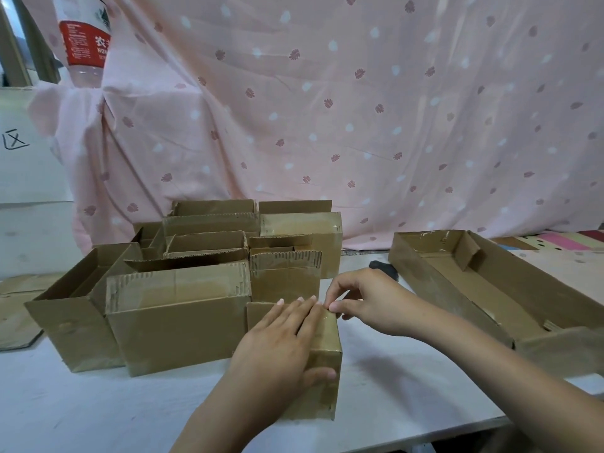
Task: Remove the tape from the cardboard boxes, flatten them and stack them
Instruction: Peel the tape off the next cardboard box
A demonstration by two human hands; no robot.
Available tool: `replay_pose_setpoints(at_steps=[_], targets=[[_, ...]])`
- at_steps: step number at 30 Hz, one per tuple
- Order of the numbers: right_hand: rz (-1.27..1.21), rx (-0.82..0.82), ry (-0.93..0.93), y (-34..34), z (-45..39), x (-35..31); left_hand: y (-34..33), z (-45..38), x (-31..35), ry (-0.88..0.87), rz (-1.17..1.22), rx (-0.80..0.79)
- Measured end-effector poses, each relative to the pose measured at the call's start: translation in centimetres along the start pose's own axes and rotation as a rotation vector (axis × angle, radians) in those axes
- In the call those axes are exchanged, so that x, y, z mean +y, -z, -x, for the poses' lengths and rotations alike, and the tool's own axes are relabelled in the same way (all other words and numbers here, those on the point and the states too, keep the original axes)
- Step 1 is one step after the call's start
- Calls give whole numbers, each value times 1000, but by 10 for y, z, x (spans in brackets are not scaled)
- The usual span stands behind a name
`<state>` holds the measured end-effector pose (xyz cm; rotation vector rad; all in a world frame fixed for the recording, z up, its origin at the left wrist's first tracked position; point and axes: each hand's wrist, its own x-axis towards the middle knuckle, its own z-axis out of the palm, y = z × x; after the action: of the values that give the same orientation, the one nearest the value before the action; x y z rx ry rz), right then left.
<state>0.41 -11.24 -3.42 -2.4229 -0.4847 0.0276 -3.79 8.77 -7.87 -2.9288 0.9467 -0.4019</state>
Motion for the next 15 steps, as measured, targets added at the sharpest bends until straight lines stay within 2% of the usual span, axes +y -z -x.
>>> replay_pose_setpoints(at_steps=[6,9,15], targets=[[-161,1,-5,-5,3,10,-2,-1,-2,21,-10,-27],[-231,-5,5,-6,3,11,-7,-1,-3,8,27,29],[-387,-28,-6,-8,7,14,1,-4,-1,-4,22,-21]])
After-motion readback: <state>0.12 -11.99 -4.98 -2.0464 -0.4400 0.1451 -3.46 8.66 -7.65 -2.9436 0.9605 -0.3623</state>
